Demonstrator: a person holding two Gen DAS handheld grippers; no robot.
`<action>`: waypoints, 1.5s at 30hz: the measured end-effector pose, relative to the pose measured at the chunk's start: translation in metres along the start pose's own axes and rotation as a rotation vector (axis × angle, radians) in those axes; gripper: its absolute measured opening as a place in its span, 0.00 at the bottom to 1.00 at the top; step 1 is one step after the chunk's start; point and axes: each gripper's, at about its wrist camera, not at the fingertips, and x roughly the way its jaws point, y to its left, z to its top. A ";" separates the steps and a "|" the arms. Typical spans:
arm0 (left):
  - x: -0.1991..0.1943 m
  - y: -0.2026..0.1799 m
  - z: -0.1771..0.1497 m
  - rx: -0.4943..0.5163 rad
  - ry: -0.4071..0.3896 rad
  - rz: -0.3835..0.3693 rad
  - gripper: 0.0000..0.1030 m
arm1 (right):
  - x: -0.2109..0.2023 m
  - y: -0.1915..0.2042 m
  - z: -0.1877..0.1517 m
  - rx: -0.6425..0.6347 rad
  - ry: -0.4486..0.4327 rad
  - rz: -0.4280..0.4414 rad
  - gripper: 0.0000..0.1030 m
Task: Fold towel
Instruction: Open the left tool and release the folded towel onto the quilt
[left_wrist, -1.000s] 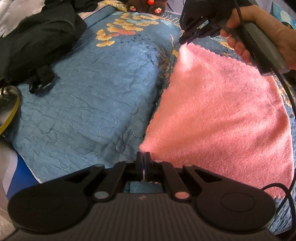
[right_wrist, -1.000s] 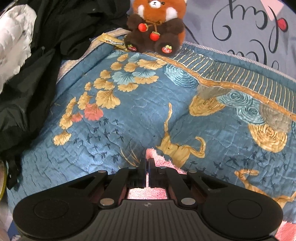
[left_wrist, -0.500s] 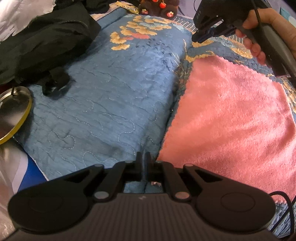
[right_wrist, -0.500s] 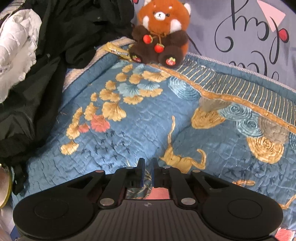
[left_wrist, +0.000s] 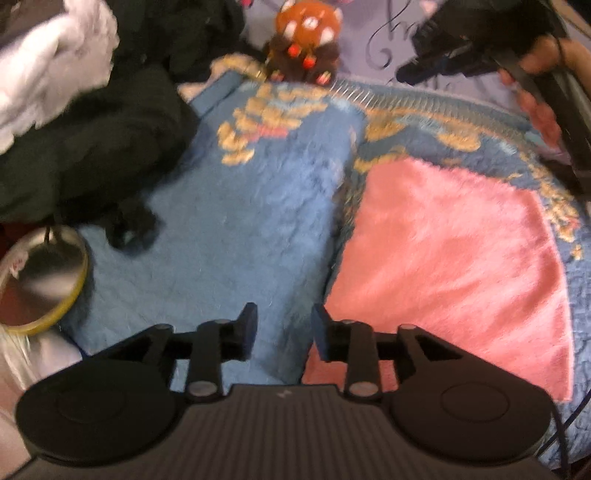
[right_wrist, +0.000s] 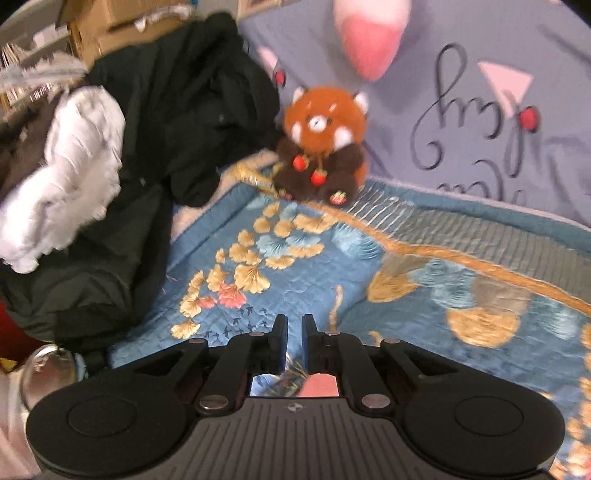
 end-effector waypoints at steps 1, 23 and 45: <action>-0.006 -0.004 0.002 0.014 -0.010 -0.025 0.51 | -0.014 -0.006 -0.004 0.005 -0.013 0.002 0.12; -0.053 -0.228 -0.060 0.196 0.184 -0.426 0.97 | -0.077 -0.179 -0.138 0.384 0.152 0.076 0.57; -0.001 -0.200 -0.066 -0.089 0.295 -0.451 0.75 | -0.030 -0.220 -0.150 0.590 0.131 0.138 0.45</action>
